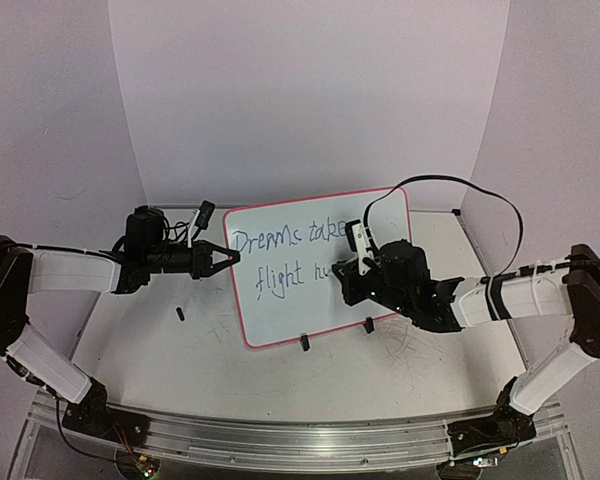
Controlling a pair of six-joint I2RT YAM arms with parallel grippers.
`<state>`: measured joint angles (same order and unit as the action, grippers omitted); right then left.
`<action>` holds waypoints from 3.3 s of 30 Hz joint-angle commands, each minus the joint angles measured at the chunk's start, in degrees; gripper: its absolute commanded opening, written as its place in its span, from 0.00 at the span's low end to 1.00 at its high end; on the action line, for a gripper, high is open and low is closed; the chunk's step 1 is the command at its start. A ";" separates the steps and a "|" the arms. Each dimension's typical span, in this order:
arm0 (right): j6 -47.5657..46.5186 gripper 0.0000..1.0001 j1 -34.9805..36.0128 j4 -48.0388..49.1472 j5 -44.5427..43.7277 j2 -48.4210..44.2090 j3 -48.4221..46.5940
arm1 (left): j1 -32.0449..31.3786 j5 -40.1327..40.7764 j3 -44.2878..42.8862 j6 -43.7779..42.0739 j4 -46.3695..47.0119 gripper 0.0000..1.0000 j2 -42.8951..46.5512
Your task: Write a sentence on the whiteboard
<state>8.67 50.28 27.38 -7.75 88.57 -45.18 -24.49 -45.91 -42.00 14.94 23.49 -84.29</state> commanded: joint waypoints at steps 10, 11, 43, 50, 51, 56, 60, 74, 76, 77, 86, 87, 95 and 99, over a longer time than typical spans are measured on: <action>-0.70 0.00 -0.50 0.73 -5.85 -3.09 -1.41 | -0.75 5.56 -1.89 -4.48 -2.48 0.00 -0.96; -1.05 0.00 -0.45 0.92 -5.26 -2.83 -1.86 | -0.74 5.57 -1.92 -4.48 -2.48 0.00 -0.96; 1.80 0.00 -0.31 1.07 -7.08 1.18 -3.78 | -0.83 5.42 -2.08 -4.57 -2.57 0.00 -0.92; 1.87 0.00 -0.42 -0.17 -9.29 -0.40 -1.96 | -0.82 5.31 -2.15 -4.66 -2.61 0.00 -1.25; 1.87 0.00 -0.42 -0.36 -9.42 -0.57 -1.67 | -0.82 5.31 -2.19 -4.66 -2.61 0.00 -1.30; 2.31 0.00 -0.35 -0.71 -9.46 -0.76 -0.69 | -0.83 5.20 -2.23 -4.60 -2.57 0.00 -1.35; 2.81 0.00 -0.35 -0.80 -8.74 -0.81 -0.05 | -0.86 5.35 -2.04 -4.48 -2.57 0.00 -1.02; 4.16 0.00 0.63 -0.67 -4.84 -1.24 -0.17 | -1.02 5.42 -2.19 -4.48 -2.68 0.00 -1.43; 3.55 0.00 0.67 -0.17 -2.99 -2.50 -0.06 | -1.00 5.59 -2.12 -4.48 -2.66 0.00 -1.30; 3.25 0.00 0.66 0.07 -1.93 -3.67 0.12 | -1.00 5.65 -2.07 -4.48 -2.69 0.00 -1.27; 0.32 0.00 -1.65 0.47 -2.51 -5.95 0.75 | -1.04 5.66 -1.98 -4.66 -2.82 0.00 -1.05; -0.01 0.00 -1.67 0.57 -2.58 -5.63 0.40 | -1.04 5.68 -1.96 -4.66 -2.83 0.00 -0.96; -1.11 0.00 -1.65 1.57 -3.27 -3.37 -1.44 | -1.00 6.18 -1.73 -4.74 -2.94 0.00 -0.44; -1.19 0.00 -1.64 1.93 -2.89 -2.68 -1.91 | -1.07 5.94 -1.87 -4.74 -3.01 0.00 -0.83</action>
<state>8.43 48.56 26.96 -10.70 85.03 -44.36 -24.82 -45.80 -42.78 14.79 22.50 -84.38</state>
